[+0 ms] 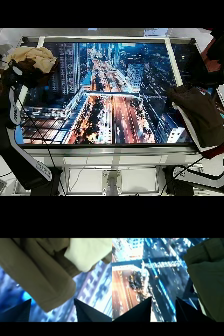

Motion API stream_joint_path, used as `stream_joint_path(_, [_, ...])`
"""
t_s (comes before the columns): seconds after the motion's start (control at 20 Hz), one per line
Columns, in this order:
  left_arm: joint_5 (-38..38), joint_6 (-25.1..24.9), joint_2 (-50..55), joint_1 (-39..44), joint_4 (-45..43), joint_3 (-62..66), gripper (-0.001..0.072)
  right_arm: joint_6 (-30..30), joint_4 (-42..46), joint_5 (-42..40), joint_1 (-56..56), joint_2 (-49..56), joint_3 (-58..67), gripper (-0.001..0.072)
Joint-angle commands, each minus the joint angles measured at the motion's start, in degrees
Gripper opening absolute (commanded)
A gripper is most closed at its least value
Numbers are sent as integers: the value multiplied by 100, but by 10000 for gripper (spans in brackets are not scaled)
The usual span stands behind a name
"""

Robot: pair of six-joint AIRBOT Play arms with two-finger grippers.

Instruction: Fold the shirts.

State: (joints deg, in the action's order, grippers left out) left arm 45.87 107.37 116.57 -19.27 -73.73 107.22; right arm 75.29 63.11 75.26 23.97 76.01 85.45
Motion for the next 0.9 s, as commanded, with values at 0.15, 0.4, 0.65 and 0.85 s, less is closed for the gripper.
stream_joint_path(0.15, [-258,133,319,-2,57,4,464,4,-299,-254,-4,0,0,342])
stream_joint_path(0.4, [-376,-92,330,-2,238,188,12,2,-407,-278,-4,0,0,342])
stream_joint_path(0.65, [739,-1099,122,4,1307,1113,11,-11,-407,-387,-2,0,0,341])
stream_joint_path(0.85, [1504,-2087,-848,229,2074,1152,11,-9,-625,-533,-2,0,0,341])
